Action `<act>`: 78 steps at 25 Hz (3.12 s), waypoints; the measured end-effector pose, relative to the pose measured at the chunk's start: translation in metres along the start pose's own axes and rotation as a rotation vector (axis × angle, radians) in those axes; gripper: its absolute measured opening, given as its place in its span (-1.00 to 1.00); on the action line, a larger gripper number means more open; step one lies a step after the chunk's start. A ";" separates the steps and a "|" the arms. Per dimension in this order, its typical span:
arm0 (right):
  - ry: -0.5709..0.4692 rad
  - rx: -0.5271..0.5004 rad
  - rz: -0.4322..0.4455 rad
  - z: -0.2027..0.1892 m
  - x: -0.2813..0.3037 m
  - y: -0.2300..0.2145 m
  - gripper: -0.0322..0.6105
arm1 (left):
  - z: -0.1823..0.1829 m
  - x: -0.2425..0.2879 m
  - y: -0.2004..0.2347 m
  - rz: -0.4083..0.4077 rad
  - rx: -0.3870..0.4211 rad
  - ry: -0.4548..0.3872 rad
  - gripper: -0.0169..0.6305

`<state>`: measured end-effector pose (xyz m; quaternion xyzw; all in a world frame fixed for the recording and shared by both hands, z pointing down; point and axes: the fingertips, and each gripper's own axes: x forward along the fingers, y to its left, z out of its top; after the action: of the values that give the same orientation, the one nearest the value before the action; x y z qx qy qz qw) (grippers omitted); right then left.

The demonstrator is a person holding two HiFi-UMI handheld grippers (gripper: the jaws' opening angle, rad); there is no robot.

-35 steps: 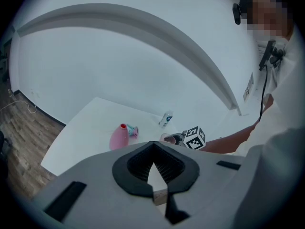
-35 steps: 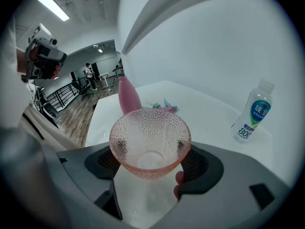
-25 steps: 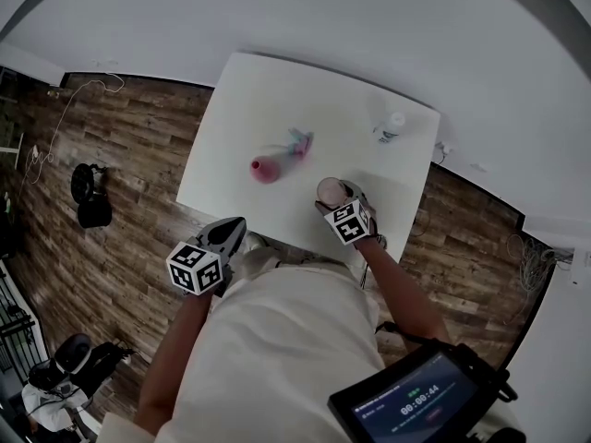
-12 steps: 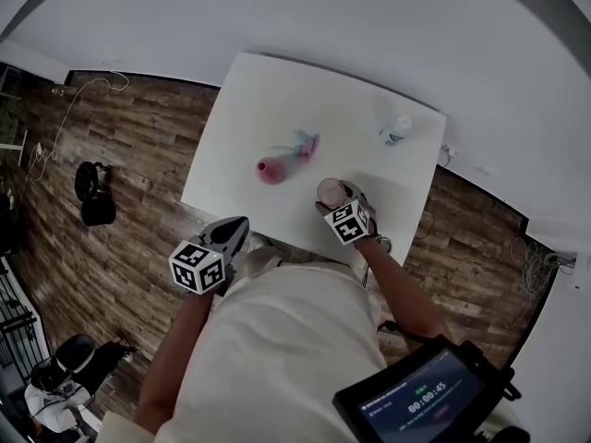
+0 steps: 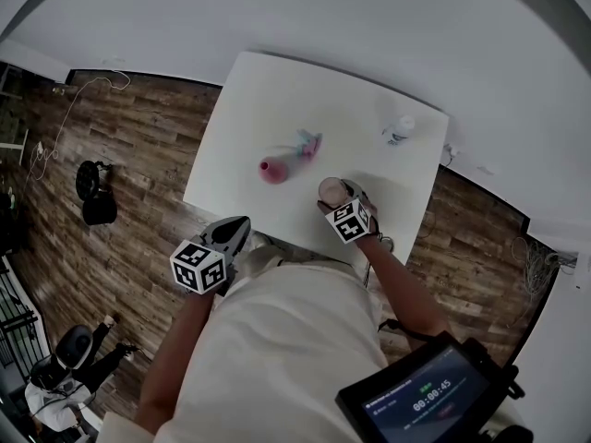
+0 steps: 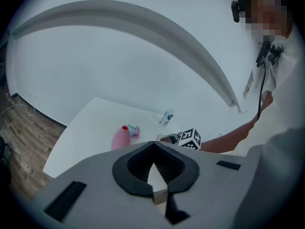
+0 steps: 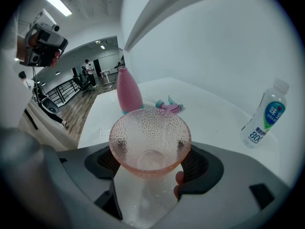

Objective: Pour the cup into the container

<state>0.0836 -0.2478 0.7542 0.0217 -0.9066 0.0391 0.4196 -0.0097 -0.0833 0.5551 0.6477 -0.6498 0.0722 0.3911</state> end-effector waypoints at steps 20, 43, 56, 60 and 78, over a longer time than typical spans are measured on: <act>-0.014 -0.082 -0.017 -0.009 0.002 0.003 0.26 | -0.005 0.010 -0.002 -0.014 -0.012 -0.001 -0.92; 0.061 0.005 0.014 -0.014 0.011 0.013 0.48 | -0.010 0.000 -0.016 -0.016 -0.002 -0.027 -0.92; -0.098 0.044 -0.128 0.008 -0.049 0.010 0.50 | -0.025 -0.008 -0.034 -0.027 -0.010 -0.056 -0.92; -0.149 0.021 -0.150 0.014 -0.081 0.016 0.41 | -0.027 -0.007 -0.039 -0.033 -0.018 -0.074 -0.92; -0.306 0.035 -0.145 0.030 -0.175 0.045 -0.89 | -0.032 0.014 -0.045 -0.066 -0.049 -0.070 -0.92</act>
<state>0.1708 -0.2049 0.5985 0.0999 -0.9551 0.0210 0.2781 0.0458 -0.0816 0.5666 0.6613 -0.6429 0.0204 0.3859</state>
